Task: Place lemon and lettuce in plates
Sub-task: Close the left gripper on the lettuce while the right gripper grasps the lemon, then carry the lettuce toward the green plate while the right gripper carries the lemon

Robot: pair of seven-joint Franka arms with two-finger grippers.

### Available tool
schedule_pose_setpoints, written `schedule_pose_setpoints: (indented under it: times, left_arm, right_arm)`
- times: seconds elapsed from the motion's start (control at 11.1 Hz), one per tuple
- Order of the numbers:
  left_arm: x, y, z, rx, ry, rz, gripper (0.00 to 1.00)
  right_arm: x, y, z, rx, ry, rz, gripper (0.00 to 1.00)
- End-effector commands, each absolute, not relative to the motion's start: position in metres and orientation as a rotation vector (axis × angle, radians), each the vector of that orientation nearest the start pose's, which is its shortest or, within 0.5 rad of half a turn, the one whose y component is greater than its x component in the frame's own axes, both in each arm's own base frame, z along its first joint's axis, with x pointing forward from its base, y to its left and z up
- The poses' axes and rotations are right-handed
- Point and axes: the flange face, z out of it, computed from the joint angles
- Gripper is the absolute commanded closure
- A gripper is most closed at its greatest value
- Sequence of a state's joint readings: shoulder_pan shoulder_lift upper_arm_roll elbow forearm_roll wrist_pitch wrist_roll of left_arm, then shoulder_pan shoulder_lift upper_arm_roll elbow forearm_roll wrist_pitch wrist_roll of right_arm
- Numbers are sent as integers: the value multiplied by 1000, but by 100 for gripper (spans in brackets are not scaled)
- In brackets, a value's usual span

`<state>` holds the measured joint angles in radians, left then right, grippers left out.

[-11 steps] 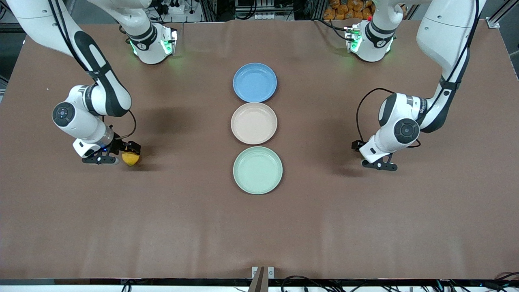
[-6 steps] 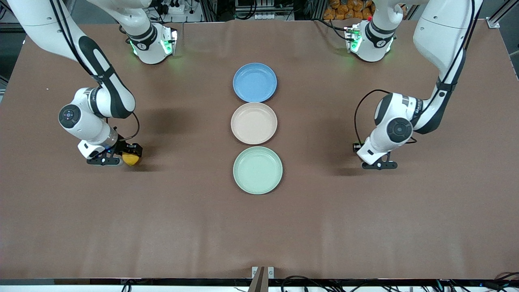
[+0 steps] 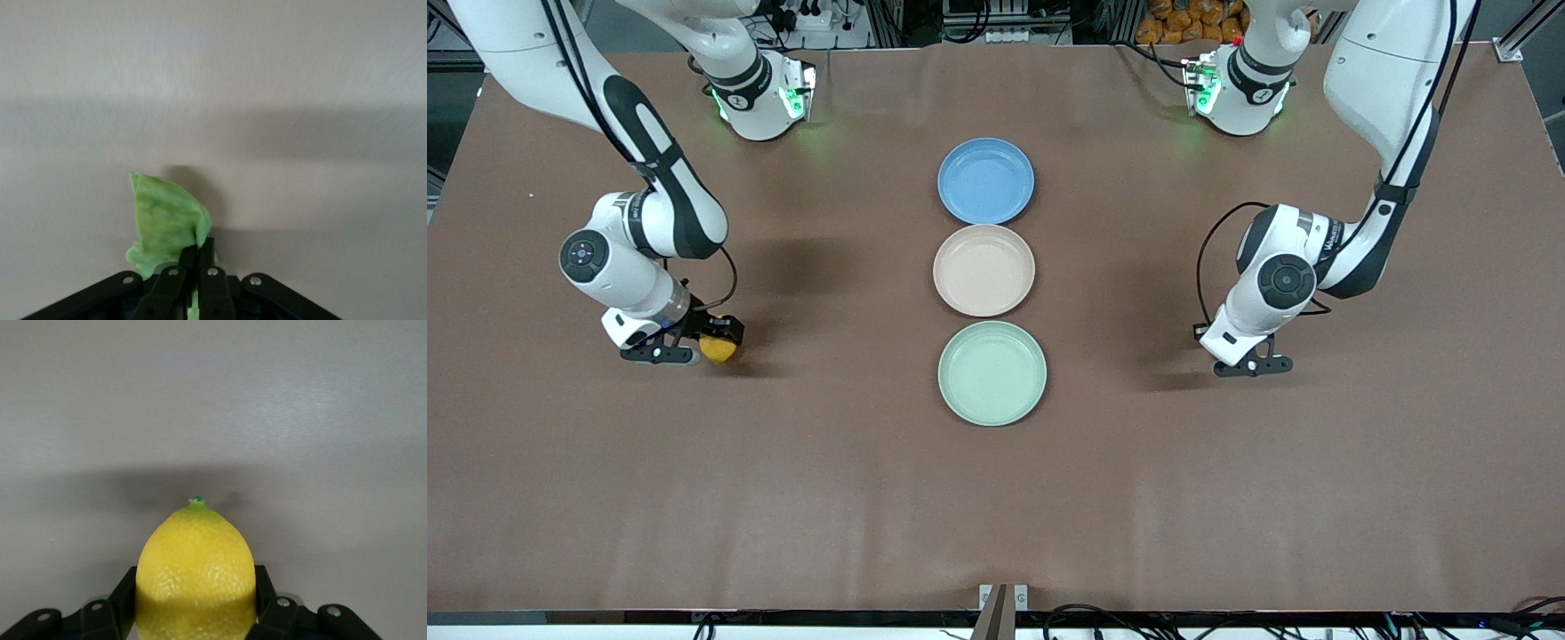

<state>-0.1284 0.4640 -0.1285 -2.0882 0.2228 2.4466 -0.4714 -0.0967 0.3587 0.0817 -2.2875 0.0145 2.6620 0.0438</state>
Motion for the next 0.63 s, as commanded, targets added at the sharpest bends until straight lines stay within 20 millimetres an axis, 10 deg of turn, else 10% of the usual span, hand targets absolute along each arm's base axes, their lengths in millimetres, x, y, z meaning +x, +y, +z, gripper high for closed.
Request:
schedule_pose_setpoints:
  times: [0.0, 0.54]
  left_arm:
    - [579, -176, 231, -3067, -170, -49, 100]
    - [597, -261, 297, -3198, -581, -167, 100]
  right_arm:
    - [531, 36, 234, -3101, 251, 5, 100]
    - [505, 188, 257, -3021, 554, 63, 100]
